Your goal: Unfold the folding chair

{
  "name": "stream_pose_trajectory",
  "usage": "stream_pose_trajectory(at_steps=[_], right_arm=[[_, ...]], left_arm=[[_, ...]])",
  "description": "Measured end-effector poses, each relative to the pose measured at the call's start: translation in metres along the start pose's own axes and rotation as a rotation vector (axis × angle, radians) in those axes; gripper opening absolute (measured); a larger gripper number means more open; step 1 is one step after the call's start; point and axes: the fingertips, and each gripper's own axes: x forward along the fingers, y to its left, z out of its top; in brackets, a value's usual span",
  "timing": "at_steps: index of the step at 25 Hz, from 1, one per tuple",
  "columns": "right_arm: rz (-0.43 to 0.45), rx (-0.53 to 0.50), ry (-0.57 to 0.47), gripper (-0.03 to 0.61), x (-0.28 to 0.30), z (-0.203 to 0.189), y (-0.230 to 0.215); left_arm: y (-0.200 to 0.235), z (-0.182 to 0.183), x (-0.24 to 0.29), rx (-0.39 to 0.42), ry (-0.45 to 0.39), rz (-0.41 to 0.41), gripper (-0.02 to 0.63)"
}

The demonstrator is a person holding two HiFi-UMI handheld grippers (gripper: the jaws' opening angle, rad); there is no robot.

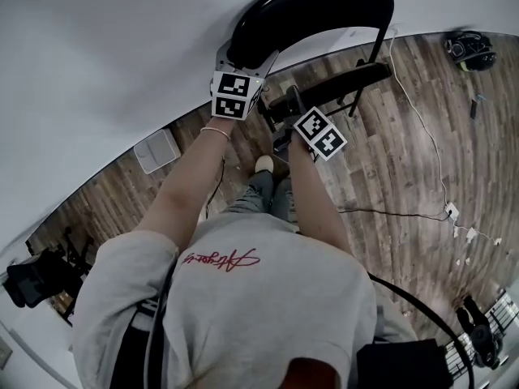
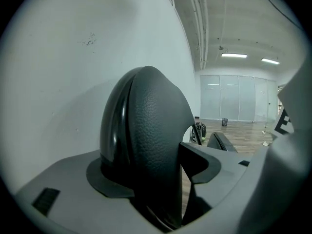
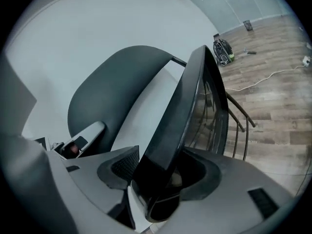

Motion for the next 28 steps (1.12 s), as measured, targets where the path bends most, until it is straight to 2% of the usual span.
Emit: stream_pose_trajectory(at_steps=[4, 9, 13, 17, 22, 24, 26, 28], right_arm=[[0.000, 0.030, -0.023, 0.245, -0.001, 0.000, -0.003], [0.059, 0.166, -0.017, 0.233, -0.023, -0.010, -0.016], [0.052, 0.062, -0.005, 0.209, -0.056, -0.014, -0.036], [0.020, 0.085, -0.021, 0.202, -0.092, -0.027, -0.076], [0.080, 0.127, -0.026, 0.203, -0.133, -0.055, -0.136], [0.102, 0.154, -0.031, 0.202, -0.147, -0.065, -0.162], [0.123, 0.187, -0.032, 0.204, -0.160, -0.077, -0.187], [0.160, 0.209, -0.038, 0.204, -0.171, -0.087, -0.207]], left_arm=[[0.002, -0.003, 0.001, -0.006, -0.063, 0.022, 0.322], [0.004, -0.007, 0.000, -0.027, -0.053, 0.030, 0.322], [0.001, -0.013, 0.000, -0.055, -0.039, 0.024, 0.322], [-0.001, -0.023, 0.003, -0.082, -0.046, 0.017, 0.322], [-0.008, -0.049, -0.001, -0.082, -0.081, -0.012, 0.322], [-0.009, -0.059, 0.000, -0.113, -0.093, -0.002, 0.322], [-0.012, -0.075, 0.000, -0.176, -0.105, 0.018, 0.322], [-0.026, -0.111, -0.001, -0.206, -0.044, 0.011, 0.322]])
